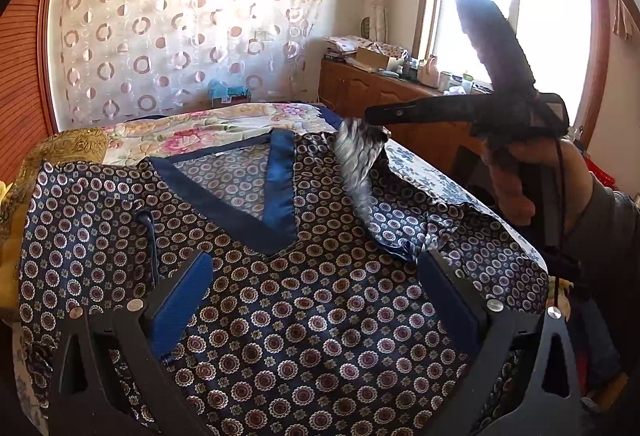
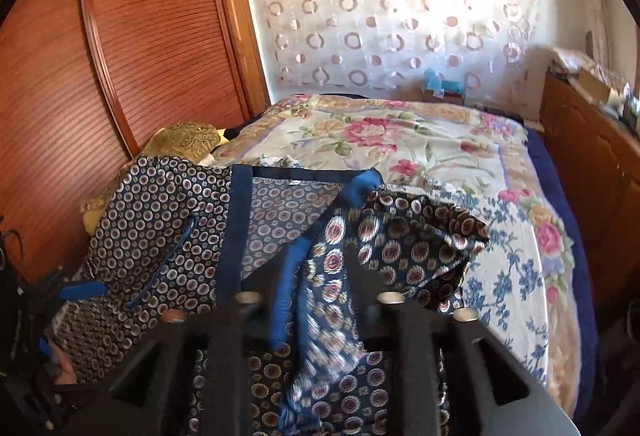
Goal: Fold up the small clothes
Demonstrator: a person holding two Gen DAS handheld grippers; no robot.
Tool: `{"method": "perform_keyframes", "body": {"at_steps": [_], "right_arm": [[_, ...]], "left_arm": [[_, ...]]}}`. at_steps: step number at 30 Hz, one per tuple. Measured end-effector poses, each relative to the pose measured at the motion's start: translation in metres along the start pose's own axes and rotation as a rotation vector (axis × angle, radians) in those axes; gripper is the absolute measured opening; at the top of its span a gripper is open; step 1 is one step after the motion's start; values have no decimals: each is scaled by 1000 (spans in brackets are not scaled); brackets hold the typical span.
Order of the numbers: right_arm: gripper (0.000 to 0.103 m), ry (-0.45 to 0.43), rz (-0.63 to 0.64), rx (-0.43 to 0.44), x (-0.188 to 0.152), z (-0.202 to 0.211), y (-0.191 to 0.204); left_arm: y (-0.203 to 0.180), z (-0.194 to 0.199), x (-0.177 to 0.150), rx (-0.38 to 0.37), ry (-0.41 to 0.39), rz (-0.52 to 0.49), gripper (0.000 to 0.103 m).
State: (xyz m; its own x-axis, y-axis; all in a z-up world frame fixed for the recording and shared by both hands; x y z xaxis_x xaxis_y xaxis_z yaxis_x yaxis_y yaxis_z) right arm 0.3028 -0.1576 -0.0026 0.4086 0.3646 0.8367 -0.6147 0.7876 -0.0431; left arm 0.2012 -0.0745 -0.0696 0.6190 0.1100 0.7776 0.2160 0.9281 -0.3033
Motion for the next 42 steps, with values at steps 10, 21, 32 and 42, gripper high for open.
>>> {"method": "perform_keyframes", "body": {"at_steps": [10,21,32,42], "right_arm": [[42,87,-10,-138,-55,29,-38],[10,184,-88,-135,-139,40,-52],[4,166,-58,-168,-149,53,-46],[21,145,-77,-219,-164,52,-52]], "left_arm": [[8,-11,-5,8,25,13,103],[4,-24,-9,17,48,9,103],[-7,-52,3,31,79,-56,103],[-34,-121,52,-7,129,-164,96]]}}
Point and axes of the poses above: each gripper's, at about its wrist camera, not at the fingertips, and z roughly against the way its jaws point, y to its left, x to its top, the point moved 10 cm from there along -z, roughly the way its jaws point, and after that the axes turned 13 degrees about z, right-handed, at the moved point
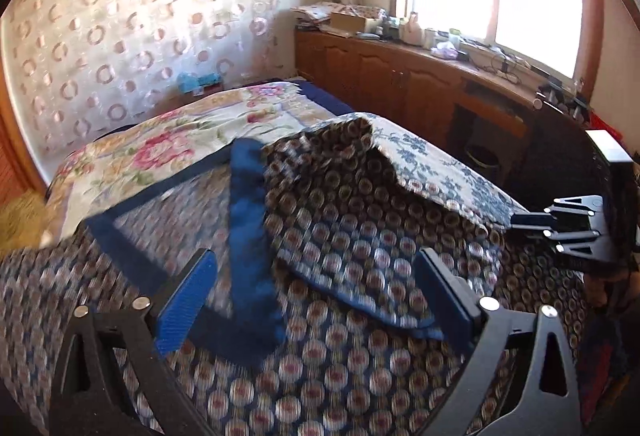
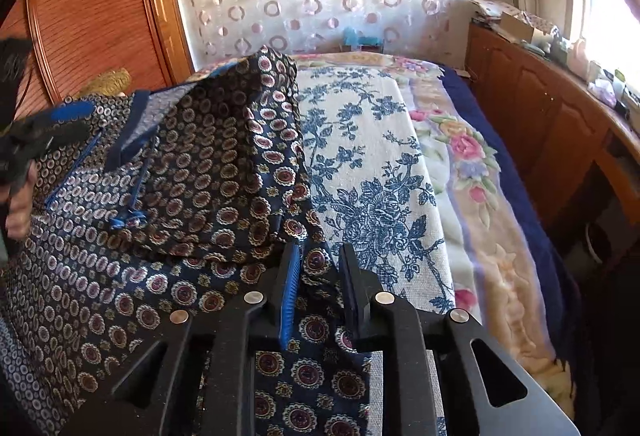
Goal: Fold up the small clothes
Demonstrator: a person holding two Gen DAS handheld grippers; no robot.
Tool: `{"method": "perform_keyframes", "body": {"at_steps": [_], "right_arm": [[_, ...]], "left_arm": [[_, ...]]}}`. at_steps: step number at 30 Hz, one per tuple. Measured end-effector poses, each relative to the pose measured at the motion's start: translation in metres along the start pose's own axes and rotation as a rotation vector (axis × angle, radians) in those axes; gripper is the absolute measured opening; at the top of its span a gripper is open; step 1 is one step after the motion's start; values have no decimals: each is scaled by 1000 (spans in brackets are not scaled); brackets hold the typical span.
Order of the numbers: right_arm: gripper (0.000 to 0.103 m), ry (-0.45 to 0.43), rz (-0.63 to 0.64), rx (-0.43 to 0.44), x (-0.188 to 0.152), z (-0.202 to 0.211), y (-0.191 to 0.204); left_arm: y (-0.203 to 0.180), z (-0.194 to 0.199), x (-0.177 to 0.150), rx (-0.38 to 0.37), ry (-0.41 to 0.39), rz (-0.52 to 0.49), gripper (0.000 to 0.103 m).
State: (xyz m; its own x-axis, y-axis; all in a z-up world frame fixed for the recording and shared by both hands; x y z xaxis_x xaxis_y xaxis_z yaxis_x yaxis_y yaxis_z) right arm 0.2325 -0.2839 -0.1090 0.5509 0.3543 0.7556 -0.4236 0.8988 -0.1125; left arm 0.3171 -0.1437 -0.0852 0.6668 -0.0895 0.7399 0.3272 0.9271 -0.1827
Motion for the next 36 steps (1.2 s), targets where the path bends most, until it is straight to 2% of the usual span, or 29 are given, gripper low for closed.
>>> {"method": "perform_keyframes", "body": {"at_steps": [4,9,15,18,21,22,23,26,27,28,31,36], "right_arm": [[21,-1,-54,45,0,-5,-5],[21,-6,-102,91,-2,-7,-9],[21,-7,-119,73,-3,-7,-14],[21,-5,-123,67,-3,-9,-15],[21,-3,-119,59,-2,-9,-12],[21,-3,-117,55,-3,-8,-11],[21,-1,-112,48,-3,-7,-11],[21,7,-90,26,-2,-7,-8],[21,7,-88,25,-2,-7,-8],[21,7,-89,26,-2,-7,-8],[21,3,-98,34,-2,-7,-8],[21,2,-98,33,-2,-7,-8]], "left_arm": [[-9,-25,19,-31,35,-22,79],[-20,-58,42,-50,81,-70,70],[-37,-89,58,-85,127,-113,60],[-45,-100,59,-122,157,-118,50],[-53,-108,60,-154,185,-123,31],[-55,-110,60,-164,194,-120,18],[-55,-110,61,-167,196,-113,9],[-39,-94,73,-148,131,-50,8],[-30,-92,75,-118,124,-35,8],[-15,-93,75,-43,131,-30,8],[17,-103,64,36,177,-6,8],[33,-103,48,70,207,-10,8]]}}
Point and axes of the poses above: each gripper's, at about its wrist camera, not at the fingertips, and z roughly against the way its jaws point, y to its left, x to its top, the point moved 10 cm from there along -z, roughly the way its jaws point, and after that the axes turned 13 degrees about z, right-handed, at the moved point
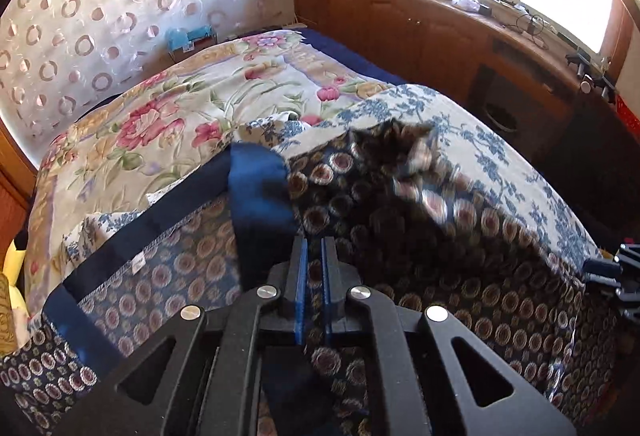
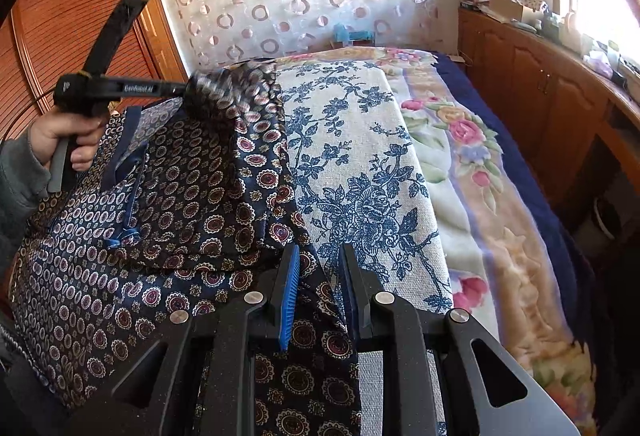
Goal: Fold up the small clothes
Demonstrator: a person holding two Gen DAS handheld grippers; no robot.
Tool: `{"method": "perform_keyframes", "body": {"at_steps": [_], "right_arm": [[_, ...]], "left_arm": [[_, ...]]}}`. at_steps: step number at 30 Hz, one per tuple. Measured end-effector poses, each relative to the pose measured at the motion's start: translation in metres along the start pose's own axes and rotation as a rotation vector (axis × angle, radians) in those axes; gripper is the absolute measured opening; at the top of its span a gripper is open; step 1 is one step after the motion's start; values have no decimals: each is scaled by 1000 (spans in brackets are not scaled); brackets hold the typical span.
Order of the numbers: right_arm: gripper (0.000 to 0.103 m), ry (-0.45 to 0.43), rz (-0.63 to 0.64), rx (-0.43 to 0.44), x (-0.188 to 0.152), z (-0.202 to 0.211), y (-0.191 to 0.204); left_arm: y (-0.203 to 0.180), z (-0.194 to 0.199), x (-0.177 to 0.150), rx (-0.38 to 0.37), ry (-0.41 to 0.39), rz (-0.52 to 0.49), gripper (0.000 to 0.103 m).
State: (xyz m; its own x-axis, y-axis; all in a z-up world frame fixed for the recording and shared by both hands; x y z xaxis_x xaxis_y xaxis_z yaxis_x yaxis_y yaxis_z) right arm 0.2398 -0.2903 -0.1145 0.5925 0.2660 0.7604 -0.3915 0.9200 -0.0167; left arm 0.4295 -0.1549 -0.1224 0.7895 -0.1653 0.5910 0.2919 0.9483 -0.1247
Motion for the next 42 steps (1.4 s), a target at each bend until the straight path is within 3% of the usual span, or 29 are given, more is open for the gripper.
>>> {"method": "perform_keyframes", "body": {"at_steps": [3,7,10,14,18,21,22,23,24,25,27,31,35,37,40,41,42], "right_arm": [[21,0,0,0,0,0,-1],[21,0,0,1,0,0,-1],[21,0,0,1,0,0,-1],[21,-1,-1,2,1,0,-1],[21,-1,-2,2,0,-1,-1],[21,-1,-1,1,0,-1,-2],[21,-1,-2,-1,0,-1,-2],[21,-1,-3,-1,0,-1,-2],[21,-2,-3,-1,0,-1,-2],[21,-2,-4,0,0,-1,-2],[21,-2,-4,0,0,-1,-2],[21,-1,0,-3,-1,0,-1],[21,8,-8,9,0,1,-2],[21,20,-12,0,2,1,-7],[21,30,-3,18,17,2,-11],[21,27,15,23,28,2,-12],[21,23,38,22,39,0,-13]], "left_arm": [[-12,16,8,-32,-51,-13,8],[-35,33,29,-82,-99,-48,28],[-61,38,42,-116,-121,-97,29],[-90,14,51,-63,-81,-186,32],[-92,-30,48,-32,46,-183,33],[-80,-53,43,8,96,-171,33],[-78,-54,45,-12,84,-160,25],[-76,-52,49,-18,65,-150,12],[-70,-46,55,-6,32,-132,10],[-57,-31,71,36,-61,-90,8],[-29,-8,92,98,-158,-21,8],[17,11,97,131,-163,44,8],[52,36,80,124,-163,65,8],[64,46,68,109,-157,71,15],[88,63,47,101,-149,82,32],[97,71,40,99,-151,89,43],[106,80,33,98,-156,98,46]]}}
Point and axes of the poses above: each gripper's, at about its wrist camera, not at the fingertips, and z roughly against the way its jaws point, y to its left, x to its top, the point moved 10 cm from there along -z, roughly the way its jaws point, and after that the axes turned 13 degrees about z, right-handed, at the moved point
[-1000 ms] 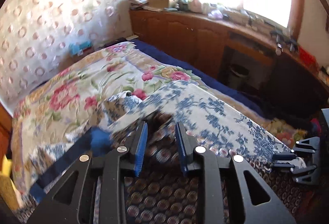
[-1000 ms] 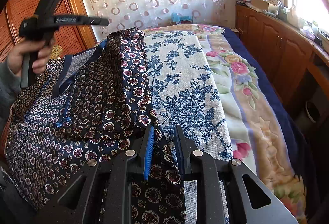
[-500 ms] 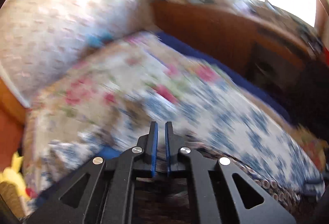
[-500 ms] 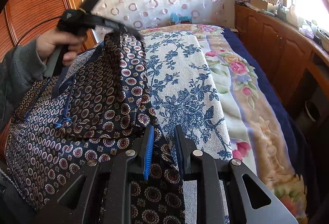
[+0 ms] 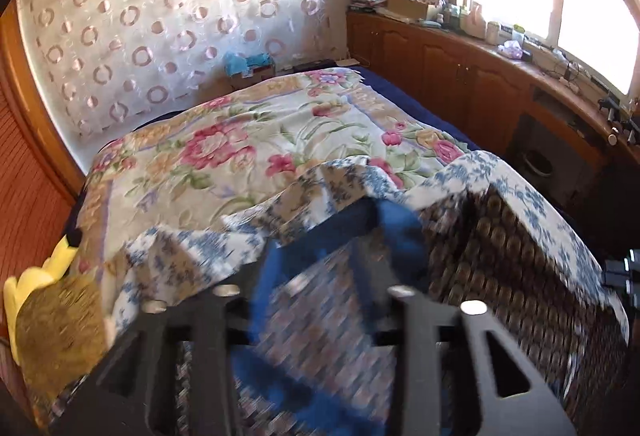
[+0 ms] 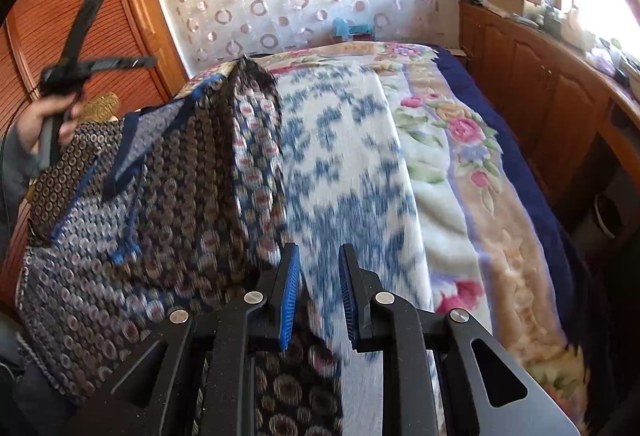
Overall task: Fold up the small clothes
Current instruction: 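Open the left tool and lift it off the folded shirt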
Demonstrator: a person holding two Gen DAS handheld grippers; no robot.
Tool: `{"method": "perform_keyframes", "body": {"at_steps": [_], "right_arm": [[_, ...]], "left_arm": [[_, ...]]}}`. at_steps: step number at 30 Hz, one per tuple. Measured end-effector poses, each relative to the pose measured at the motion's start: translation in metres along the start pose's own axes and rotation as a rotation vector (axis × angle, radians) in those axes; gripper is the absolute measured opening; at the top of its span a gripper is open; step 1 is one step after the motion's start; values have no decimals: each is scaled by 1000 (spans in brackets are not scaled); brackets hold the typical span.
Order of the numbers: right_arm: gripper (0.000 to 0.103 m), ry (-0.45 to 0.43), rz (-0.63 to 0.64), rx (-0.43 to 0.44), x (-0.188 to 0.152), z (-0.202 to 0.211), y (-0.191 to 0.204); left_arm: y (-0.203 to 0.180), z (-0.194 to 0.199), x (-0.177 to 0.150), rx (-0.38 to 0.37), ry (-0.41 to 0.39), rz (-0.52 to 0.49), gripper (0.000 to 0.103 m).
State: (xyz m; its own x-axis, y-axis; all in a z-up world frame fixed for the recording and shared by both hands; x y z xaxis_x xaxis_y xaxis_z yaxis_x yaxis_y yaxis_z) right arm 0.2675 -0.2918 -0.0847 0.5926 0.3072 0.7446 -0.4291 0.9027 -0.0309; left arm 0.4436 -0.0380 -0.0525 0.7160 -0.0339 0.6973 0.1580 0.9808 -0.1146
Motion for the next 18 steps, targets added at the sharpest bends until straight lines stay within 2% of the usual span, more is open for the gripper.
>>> {"method": "perform_keyframes", "body": {"at_steps": [2,4,8,10,13,18], "right_arm": [[25,-2,39,3,21,-6,-2],[35,-10,64,28,46,-19,-4],[37,-2,43,108,90,-57,-10],[37,32,27,143,109,-86,-13],[37,94,-7,225,123,-124,-8],[37,155,1,287,142,-169,13]], "left_arm": [[22,12,-9,12,3,18,60],[50,27,-18,36,0,38,66],[107,52,-38,119,-1,92,66],[127,60,-48,149,3,113,66],[156,70,-61,193,7,140,66],[185,73,-76,226,17,166,66]]}}
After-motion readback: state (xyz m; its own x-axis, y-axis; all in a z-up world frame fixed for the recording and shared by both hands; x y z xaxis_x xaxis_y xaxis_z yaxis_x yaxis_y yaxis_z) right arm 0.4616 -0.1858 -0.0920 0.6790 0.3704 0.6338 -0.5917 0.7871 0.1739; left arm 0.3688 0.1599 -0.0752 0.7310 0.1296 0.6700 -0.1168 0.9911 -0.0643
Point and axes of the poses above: each gripper's, at about its wrist camera, not at the fingertips, and z roughly against the way its jaws point, y to its left, x to its top, the point moved 10 cm from there along -z, roughly the way its jaws point, and after that the axes turned 13 degrees about z, right-handed, at the moved point
